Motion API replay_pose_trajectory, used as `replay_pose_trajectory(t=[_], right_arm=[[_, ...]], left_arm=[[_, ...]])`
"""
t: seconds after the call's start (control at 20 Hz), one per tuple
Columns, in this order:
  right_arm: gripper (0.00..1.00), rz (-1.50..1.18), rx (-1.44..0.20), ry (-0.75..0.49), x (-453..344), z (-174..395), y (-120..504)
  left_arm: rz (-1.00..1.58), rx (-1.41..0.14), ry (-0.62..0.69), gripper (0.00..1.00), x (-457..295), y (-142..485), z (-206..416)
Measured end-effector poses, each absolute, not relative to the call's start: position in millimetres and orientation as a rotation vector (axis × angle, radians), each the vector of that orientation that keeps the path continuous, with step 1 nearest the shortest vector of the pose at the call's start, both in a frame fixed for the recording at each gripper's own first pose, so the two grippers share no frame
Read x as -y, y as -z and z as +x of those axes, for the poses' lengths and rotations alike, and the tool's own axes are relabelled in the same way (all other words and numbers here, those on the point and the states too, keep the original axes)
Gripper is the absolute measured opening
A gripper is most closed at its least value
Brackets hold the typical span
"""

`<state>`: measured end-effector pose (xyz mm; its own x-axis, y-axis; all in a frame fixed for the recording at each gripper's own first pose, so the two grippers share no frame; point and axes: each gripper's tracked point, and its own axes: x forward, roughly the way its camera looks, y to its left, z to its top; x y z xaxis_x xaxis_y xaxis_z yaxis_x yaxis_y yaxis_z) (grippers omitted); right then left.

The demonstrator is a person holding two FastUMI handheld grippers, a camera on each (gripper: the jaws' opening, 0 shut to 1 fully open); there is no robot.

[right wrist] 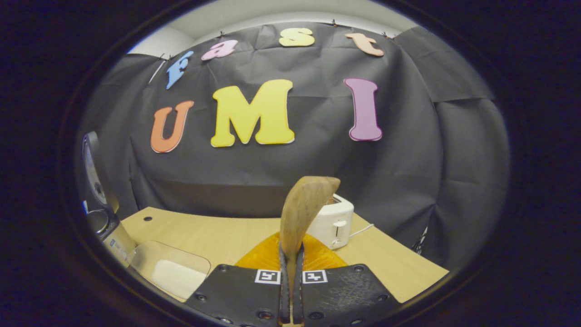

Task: Close the left gripper, press the button to open the rice cooker; take a wooden spoon from the chopstick holder with the right hand, scoop a spoonful of rice and pour it into the rice cooker, then put the wooden spoon back into the chopstick holder.

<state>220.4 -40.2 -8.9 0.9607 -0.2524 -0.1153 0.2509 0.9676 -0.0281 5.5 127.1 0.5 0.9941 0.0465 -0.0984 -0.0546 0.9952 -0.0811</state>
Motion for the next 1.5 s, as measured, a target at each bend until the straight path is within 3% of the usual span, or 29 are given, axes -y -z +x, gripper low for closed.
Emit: replay_pose_trajectory(t=[0.35, 0.5, 0.65, 0.75, 0.8, 0.9, 0.95, 1.0, 1.05, 1.15, 1.3, 1.5], right_arm=[[0.06, 0.149, -0.242, 0.249, 55.7, 228.6, 62.3], [0.16, 0.162, -0.205, 0.272, 67.3, 229.6, 49.6], [0.54, 0.138, -0.187, 0.293, 77.4, 224.3, 36.9], [0.77, 0.105, -0.156, 0.208, 66.8, 223.6, 27.6], [0.98, 0.079, -0.142, 0.23, 73.8, 218.1, 21.9], [0.92, 0.01, -0.094, 0.265, 88.4, 208.3, 9.0], [0.96, -0.023, -0.074, 0.274, 91.1, 200.2, 1.3], [0.91, -0.056, -0.055, 0.273, 89.2, 190.9, -5.6], [0.95, -0.089, -0.047, 0.272, 86.8, 181.7, -10.2], [0.91, -0.137, -0.031, 0.278, 84.4, 163.3, -17.4], [0.96, -0.146, -0.034, 0.266, 74.8, 134.8, -22.7], [0.96, -0.13, -0.086, 0.213, 53.9, 97.2, -15.1]], left_arm=[[-0.174, -0.056, -0.055, 0.92, -120.4, -16.8, -1.0], [-0.172, -0.037, -0.064, 0.91, -120.9, -21.0, -4.9], [-0.18, -0.035, -0.065, 0.92, -116.9, -22.0, -4.7], [-0.184, -0.039, -0.065, 0.91, -113.9, -22.5, -5.4], [-0.181, -0.039, -0.059, 0.91, -111.9, -22.9, -5.5], [-0.182, -0.039, -0.052, 0.92, -108.9, -25.0, -6.6], [-0.179, -0.042, -0.038, 0.91, -106.3, -27.7, -6.9], [-0.178, -0.045, -0.032, 0.92, -105.3, -30.8, -7.9], [-0.175, -0.04, -0.034, 0.91, -107.8, -36.7, -9.8], [-0.16, -0.015, -0.033, 0.91, -112.4, -56.1, -9.8], [-0.152, 0.023, -0.029, 0.91, -120.4, -89.4, -6.6], [-0.172, 0.049, 0.013, 0.91, -119.8, -130.3, -1.4]])
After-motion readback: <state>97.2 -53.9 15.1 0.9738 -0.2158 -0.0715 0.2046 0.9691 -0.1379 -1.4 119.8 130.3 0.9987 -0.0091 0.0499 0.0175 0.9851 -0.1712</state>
